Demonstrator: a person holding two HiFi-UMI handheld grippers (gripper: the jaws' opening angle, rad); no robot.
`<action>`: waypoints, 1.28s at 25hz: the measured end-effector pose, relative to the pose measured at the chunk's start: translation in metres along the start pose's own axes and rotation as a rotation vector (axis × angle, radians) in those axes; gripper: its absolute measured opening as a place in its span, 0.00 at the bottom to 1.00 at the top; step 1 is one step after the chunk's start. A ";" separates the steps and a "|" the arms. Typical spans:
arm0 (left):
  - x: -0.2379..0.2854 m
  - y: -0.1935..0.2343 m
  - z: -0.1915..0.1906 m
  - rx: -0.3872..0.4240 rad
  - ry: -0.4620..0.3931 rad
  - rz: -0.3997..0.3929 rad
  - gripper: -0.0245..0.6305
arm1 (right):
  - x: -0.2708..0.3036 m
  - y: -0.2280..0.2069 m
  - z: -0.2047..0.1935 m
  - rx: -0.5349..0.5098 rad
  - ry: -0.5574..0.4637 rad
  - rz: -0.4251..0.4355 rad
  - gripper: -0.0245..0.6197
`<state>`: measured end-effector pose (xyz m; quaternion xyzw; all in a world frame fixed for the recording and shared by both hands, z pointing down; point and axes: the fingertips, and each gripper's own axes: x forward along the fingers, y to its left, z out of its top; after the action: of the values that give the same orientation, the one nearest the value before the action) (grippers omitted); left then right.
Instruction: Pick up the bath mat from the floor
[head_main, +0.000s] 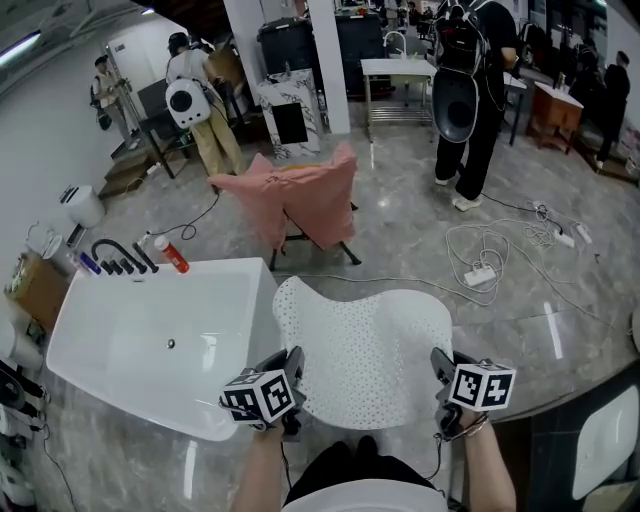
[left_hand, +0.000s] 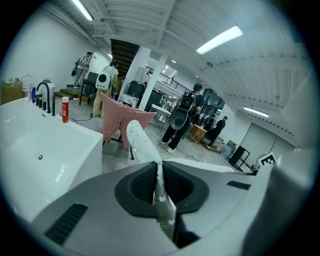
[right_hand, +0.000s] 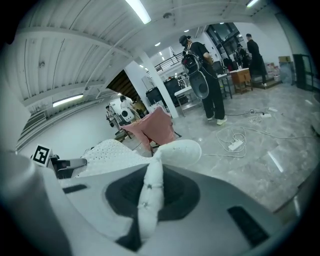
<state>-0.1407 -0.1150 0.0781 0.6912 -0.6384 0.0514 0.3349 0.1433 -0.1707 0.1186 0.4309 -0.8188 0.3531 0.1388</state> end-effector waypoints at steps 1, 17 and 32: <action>-0.001 0.002 0.000 -0.003 -0.001 0.000 0.06 | 0.000 0.001 0.000 -0.010 0.001 -0.004 0.07; -0.002 0.010 0.006 0.004 0.006 -0.015 0.06 | 0.012 0.015 -0.005 -0.067 0.014 -0.036 0.07; -0.008 0.016 0.006 -0.001 0.001 -0.035 0.06 | 0.009 0.036 -0.005 -0.097 -0.009 -0.011 0.07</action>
<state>-0.1588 -0.1108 0.0755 0.7021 -0.6258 0.0454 0.3367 0.1087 -0.1589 0.1105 0.4296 -0.8331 0.3104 0.1579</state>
